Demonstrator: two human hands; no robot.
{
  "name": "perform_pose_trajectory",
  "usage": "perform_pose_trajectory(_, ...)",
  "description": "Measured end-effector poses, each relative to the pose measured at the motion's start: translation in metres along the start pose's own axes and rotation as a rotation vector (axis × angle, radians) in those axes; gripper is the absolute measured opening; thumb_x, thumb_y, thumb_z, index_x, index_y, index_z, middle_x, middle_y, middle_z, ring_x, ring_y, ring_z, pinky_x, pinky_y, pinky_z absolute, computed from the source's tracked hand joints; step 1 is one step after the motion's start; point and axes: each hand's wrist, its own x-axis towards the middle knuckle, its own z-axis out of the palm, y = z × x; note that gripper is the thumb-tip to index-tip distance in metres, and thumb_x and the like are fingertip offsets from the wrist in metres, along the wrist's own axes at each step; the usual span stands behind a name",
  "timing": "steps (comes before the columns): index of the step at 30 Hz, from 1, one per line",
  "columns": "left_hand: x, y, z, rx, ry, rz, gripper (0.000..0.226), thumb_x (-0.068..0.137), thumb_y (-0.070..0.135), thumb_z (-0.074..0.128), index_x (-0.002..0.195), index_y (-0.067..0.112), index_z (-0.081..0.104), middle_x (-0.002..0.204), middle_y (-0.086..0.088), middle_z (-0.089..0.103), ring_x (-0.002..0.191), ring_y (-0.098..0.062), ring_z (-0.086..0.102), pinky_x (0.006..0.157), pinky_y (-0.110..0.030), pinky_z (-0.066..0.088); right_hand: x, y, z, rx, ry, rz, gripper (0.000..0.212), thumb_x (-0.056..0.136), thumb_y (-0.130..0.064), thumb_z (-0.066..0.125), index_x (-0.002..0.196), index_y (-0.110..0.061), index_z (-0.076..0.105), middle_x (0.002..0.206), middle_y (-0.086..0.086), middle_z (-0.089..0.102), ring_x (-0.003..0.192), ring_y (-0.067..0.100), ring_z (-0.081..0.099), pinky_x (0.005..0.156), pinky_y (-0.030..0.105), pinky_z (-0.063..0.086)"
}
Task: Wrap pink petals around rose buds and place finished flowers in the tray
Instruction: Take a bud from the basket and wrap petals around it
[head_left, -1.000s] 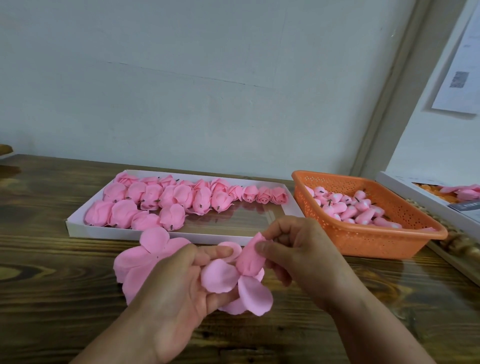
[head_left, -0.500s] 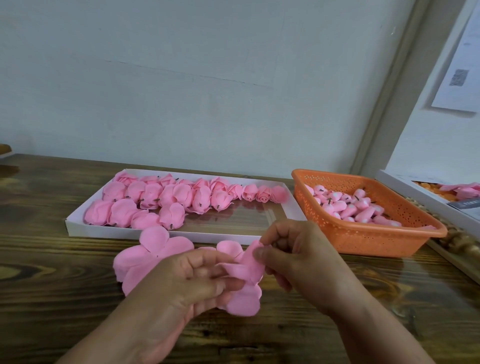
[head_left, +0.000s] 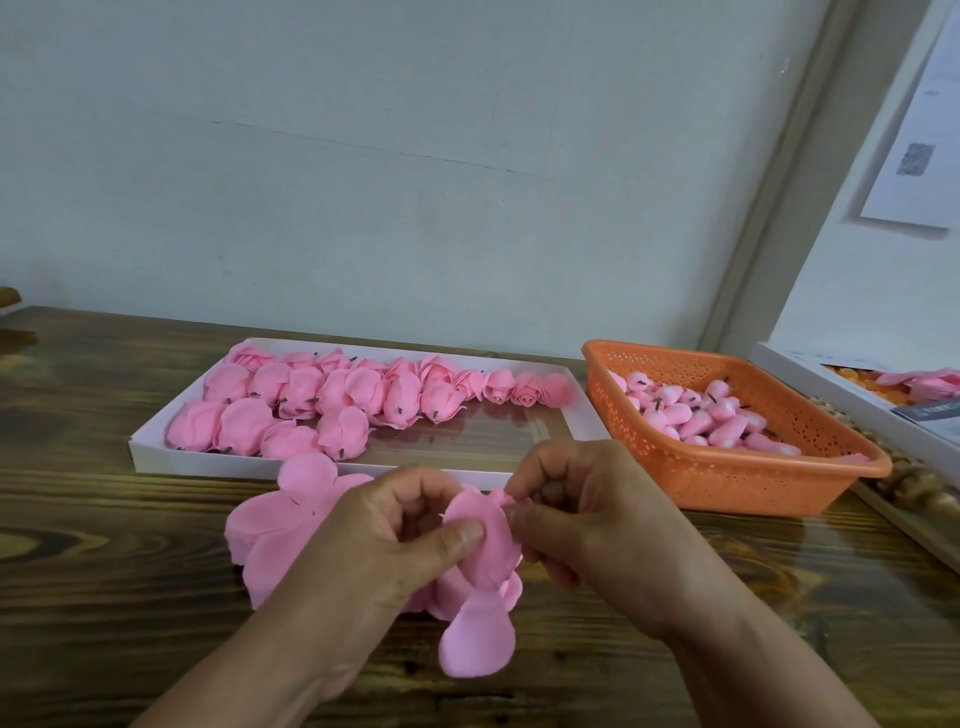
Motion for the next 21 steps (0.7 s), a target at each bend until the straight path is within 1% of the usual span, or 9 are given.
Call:
perform_pose_trajectory(3, -0.002, -0.006, 0.007, 0.157, 0.212, 0.095, 0.018, 0.076, 0.013, 0.075, 0.079, 0.022, 0.06, 0.062, 0.002, 0.063, 0.048, -0.009, 0.057, 0.044, -0.017, 0.045, 0.0, 0.003, 0.005, 0.064, 0.036, 0.033, 0.019, 0.083, -0.001, 0.065, 0.068, -0.013, 0.062, 0.046, -0.003, 0.056, 0.038, 0.006, 0.045, 0.039, 0.017, 0.035)
perform_pose_trajectory(5, -0.004, -0.008, 0.013, 0.266, 0.329, 0.2, 0.019, 0.074, 0.018, 0.076, 0.07, 0.025, 0.059, 0.065, 0.002, 0.064, 0.051, -0.01, 0.058, 0.045, -0.019, 0.048, 0.0, 0.006, 0.008, 0.105, 0.078, 0.048, 0.023, 0.082, 0.0, 0.065, 0.064, -0.014, 0.06, 0.044, -0.002, 0.056, 0.036, 0.006, 0.044, 0.038, 0.017, 0.034)
perform_pose_trajectory(7, -0.005, -0.01, 0.018, 0.346, 0.348, 0.272, 0.014, 0.075, 0.02, 0.074, 0.067, 0.027, 0.066, 0.066, 0.004, 0.067, 0.059, -0.009, 0.062, 0.054, -0.019, 0.051, 0.001, 0.007, 0.01, 0.127, 0.107, 0.057, 0.024, 0.081, -0.003, 0.066, 0.062, -0.014, 0.059, 0.044, -0.001, 0.056, 0.035, 0.006, 0.044, 0.037, 0.017, 0.033)
perform_pose_trajectory(9, -0.006, -0.011, 0.022, 0.362, 0.366, 0.297, 0.012, 0.077, 0.019, 0.074, 0.077, 0.031, 0.073, 0.071, 0.012, 0.069, 0.069, -0.004, 0.065, 0.061, -0.017, 0.052, 0.002, 0.008, 0.012, 0.138, 0.126, 0.067, 0.022, 0.081, -0.004, 0.066, 0.063, -0.013, 0.059, 0.044, 0.0, 0.056, 0.034, 0.007, 0.045, 0.037, 0.016, 0.034)
perform_pose_trajectory(11, -0.005, -0.013, 0.024, 0.323, 0.433, 0.291, 0.022, 0.075, 0.018, 0.077, 0.085, 0.036, 0.067, 0.076, 0.017, 0.07, 0.073, 0.003, 0.065, 0.066, -0.02, 0.053, 0.003, 0.01, 0.013, 0.135, 0.137, 0.075, 0.02, 0.082, -0.004, 0.065, 0.064, -0.011, 0.059, 0.045, 0.0, 0.056, 0.034, 0.007, 0.045, 0.037, 0.016, 0.034)
perform_pose_trajectory(13, -0.004, -0.016, 0.026, 0.363, 0.507, 0.31, 0.03, 0.071, 0.018, 0.08, 0.078, 0.033, 0.055, 0.076, 0.006, 0.066, 0.072, 0.004, 0.061, 0.062, -0.017, 0.049, 0.003, 0.011, 0.014, 0.125, 0.141, 0.082, 0.018, 0.083, -0.003, 0.064, 0.066, -0.009, 0.059, 0.045, 0.0, 0.057, 0.034, 0.006, 0.045, 0.037, 0.017, 0.034)
perform_pose_trajectory(16, -0.002, -0.02, 0.026, 0.563, 0.516, 0.466, 0.028, 0.069, 0.009, 0.081, 0.067, 0.021, 0.055, 0.068, 0.005, 0.05, 0.071, -0.003, 0.053, 0.055, -0.013, 0.043, 0.003, 0.013, 0.015, 0.115, 0.147, 0.096, 0.019, 0.083, -0.001, 0.064, 0.066, -0.009, 0.06, 0.045, 0.001, 0.057, 0.034, 0.007, 0.045, 0.037, 0.017, 0.034)
perform_pose_trajectory(19, 0.0, -0.023, 0.023, 0.636, 0.474, 0.485, 0.017, 0.072, 0.008, 0.079, 0.065, 0.016, 0.066, 0.064, 0.009, 0.053, 0.07, -0.011, 0.055, 0.057, -0.021, 0.046, 0.004, 0.014, 0.017, 0.122, 0.162, 0.108, 0.02, 0.083, 0.0, 0.063, 0.066, -0.008, 0.06, 0.044, 0.0, 0.056, 0.034, 0.007, 0.044, 0.037, 0.018, 0.034)
perform_pose_trajectory(21, 0.0, -0.022, 0.021, 0.654, 0.432, 0.494, 0.012, 0.075, 0.009, 0.076, 0.075, 0.021, 0.074, 0.069, 0.016, 0.059, 0.079, -0.003, 0.059, 0.065, -0.014, 0.047, 0.004, 0.014, 0.017, 0.138, 0.171, 0.109, 0.019, 0.083, 0.0, 0.063, 0.066, -0.007, 0.059, 0.044, 0.0, 0.056, 0.034, 0.007, 0.044, 0.036, 0.017, 0.034)
